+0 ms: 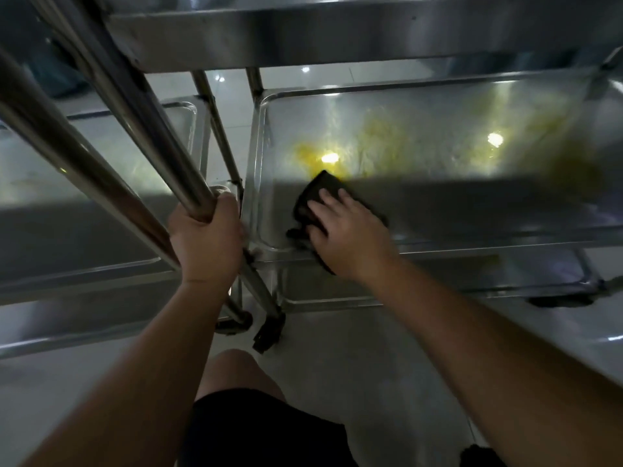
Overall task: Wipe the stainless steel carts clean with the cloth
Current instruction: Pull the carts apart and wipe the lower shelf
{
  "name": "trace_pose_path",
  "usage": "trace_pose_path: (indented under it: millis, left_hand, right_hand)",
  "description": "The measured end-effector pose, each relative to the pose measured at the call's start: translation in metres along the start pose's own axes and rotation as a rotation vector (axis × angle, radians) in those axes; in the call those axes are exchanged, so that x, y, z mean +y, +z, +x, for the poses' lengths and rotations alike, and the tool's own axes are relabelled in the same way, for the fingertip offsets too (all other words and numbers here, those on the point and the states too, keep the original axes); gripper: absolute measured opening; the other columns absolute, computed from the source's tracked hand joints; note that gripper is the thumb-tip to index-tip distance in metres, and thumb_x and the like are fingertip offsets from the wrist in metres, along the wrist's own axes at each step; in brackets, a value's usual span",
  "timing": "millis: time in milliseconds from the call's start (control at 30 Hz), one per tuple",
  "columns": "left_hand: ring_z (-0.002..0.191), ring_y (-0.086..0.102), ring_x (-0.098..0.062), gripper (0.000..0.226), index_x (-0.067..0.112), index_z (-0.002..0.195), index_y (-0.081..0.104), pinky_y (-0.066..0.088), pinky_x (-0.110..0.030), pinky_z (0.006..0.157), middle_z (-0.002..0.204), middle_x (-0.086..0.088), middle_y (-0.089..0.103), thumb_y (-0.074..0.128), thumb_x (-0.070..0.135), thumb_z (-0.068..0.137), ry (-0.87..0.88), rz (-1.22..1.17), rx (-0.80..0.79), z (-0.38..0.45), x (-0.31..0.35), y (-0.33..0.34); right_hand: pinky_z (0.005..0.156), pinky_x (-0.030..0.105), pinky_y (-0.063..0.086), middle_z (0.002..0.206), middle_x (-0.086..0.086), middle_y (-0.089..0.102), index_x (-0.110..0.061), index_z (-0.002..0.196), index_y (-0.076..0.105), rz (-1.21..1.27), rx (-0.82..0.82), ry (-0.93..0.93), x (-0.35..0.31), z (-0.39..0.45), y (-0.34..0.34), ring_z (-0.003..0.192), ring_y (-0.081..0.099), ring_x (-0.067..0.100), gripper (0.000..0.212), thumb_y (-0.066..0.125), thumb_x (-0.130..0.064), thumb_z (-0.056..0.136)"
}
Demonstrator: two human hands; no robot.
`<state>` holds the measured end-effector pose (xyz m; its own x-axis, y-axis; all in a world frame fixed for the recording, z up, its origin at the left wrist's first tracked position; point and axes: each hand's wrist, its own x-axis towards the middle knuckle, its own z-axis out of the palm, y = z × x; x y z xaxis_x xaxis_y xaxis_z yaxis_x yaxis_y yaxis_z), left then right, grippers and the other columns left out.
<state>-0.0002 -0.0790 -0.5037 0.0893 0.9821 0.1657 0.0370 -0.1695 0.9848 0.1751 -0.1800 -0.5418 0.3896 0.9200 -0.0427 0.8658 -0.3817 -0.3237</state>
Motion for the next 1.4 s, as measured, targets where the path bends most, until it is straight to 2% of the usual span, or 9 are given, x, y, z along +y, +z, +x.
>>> trace_pose_path:
  millis: [267, 433, 667, 767, 833, 933, 1067, 1200, 1400]
  left_hand:
    - [0.049, 0.048, -0.024, 0.038, -0.007, 0.068, 0.045, 0.039, -0.026, 0.046, 0.06, -0.034, 0.045, 0.062, 0.024, 0.08, 0.024, -0.044, 0.057, 0.002, -0.001, 0.005]
    - [0.048, 0.049, -0.023, 0.035, -0.007, 0.067, 0.048, 0.039, -0.026, 0.046, 0.056, -0.019, 0.048, 0.062, 0.023, 0.078, 0.022, -0.061, 0.073, 0.002, -0.002, 0.006]
    - [0.049, 0.05, -0.024, 0.029, 0.001, 0.061, 0.05, 0.04, -0.032, 0.049, 0.056, -0.026, 0.049, 0.062, 0.021, 0.079, 0.06, 0.011, 0.055, 0.003, -0.001, 0.002]
    - [0.052, 0.05, -0.024, 0.028, 0.02, 0.056, 0.052, 0.042, -0.032, 0.051, 0.053, -0.007, 0.05, 0.061, 0.015, 0.082, 0.052, 0.012, 0.043, 0.005, 0.003, 0.0]
    - [0.049, 0.048, -0.021, 0.026, 0.011, 0.059, 0.052, 0.04, -0.028, 0.048, 0.055, -0.01, 0.048, 0.061, 0.012, 0.084, 0.05, 0.011, 0.027, 0.003, 0.004, 0.002]
    - [0.044, 0.045, -0.019, 0.032, -0.015, 0.07, 0.044, 0.037, -0.023, 0.044, 0.057, -0.02, 0.043, 0.059, 0.008, 0.085, 0.036, -0.03, 0.047, -0.002, 0.006, 0.006]
    - [0.049, 0.043, -0.025, 0.033, -0.017, 0.071, 0.042, 0.037, -0.025, 0.045, 0.06, -0.039, 0.039, 0.058, 0.009, 0.084, 0.055, -0.019, 0.067, -0.003, 0.009, 0.006]
    - [0.05, 0.041, -0.026, 0.035, -0.017, 0.069, 0.04, 0.036, -0.025, 0.045, 0.061, -0.041, 0.038, 0.057, 0.01, 0.082, 0.063, -0.017, 0.076, -0.004, 0.01, 0.008]
    - [0.05, 0.042, -0.027, 0.035, -0.016, 0.065, 0.043, 0.037, -0.028, 0.047, 0.06, -0.04, 0.04, 0.057, 0.012, 0.08, 0.065, -0.009, 0.085, -0.002, 0.007, 0.007]
  right_hand:
    - [0.128, 0.055, 0.017, 0.172, 0.01, 0.023, -0.013, 0.159, 0.038, -0.127, -0.017, 0.656, 0.219, -0.081, -0.089, 0.158, 0.018, 0.038, 0.076, 0.016, -0.053, 0.098]
    - [0.127, 0.056, 0.013, 0.171, 0.017, 0.024, -0.007, 0.149, 0.046, -0.282, -0.064, 0.442, 0.14, -0.04, -0.056, 0.158, 0.015, 0.04, 0.097, -0.013, -0.04, 0.08]
    - [0.129, 0.05, 0.003, 0.175, -0.003, 0.012, -0.029, 0.165, 0.026, 0.043, -0.103, -0.091, -0.086, 0.045, 0.018, 0.161, 0.002, 0.032, 0.06, 0.025, -0.046, 0.107]
    - [0.128, 0.045, -0.001, 0.175, -0.009, 0.009, -0.033, 0.166, 0.024, 0.063, -0.119, -0.168, -0.1, 0.064, 0.022, 0.162, -0.001, 0.025, 0.059, 0.022, -0.048, 0.109]
    - [0.129, 0.044, 0.002, 0.175, -0.009, 0.014, -0.033, 0.165, 0.027, 0.046, -0.105, -0.191, -0.081, 0.064, 0.017, 0.162, 0.005, 0.023, 0.059, 0.024, -0.048, 0.108]
    - [0.129, 0.047, 0.015, 0.172, -0.002, 0.026, -0.026, 0.162, 0.035, -0.046, -0.042, -0.105, -0.025, 0.063, 0.001, 0.159, 0.018, 0.028, 0.063, 0.028, -0.048, 0.104]
    - [0.125, 0.047, 0.028, 0.163, 0.007, 0.042, -0.02, 0.15, 0.052, -0.089, 0.124, 0.127, 0.074, 0.045, -0.032, 0.148, 0.038, 0.036, 0.061, 0.03, -0.045, 0.1]
    - [0.128, 0.05, 0.021, 0.171, 0.004, 0.029, -0.02, 0.159, 0.04, -0.088, 0.13, 0.453, 0.157, 0.015, -0.062, 0.156, 0.026, 0.035, 0.061, 0.026, -0.047, 0.106]
    - [0.126, 0.057, 0.019, 0.173, 0.005, 0.021, -0.015, 0.161, 0.033, -0.072, 0.123, 0.538, 0.098, 0.037, -0.047, 0.157, 0.016, 0.042, 0.065, 0.018, -0.046, 0.106]
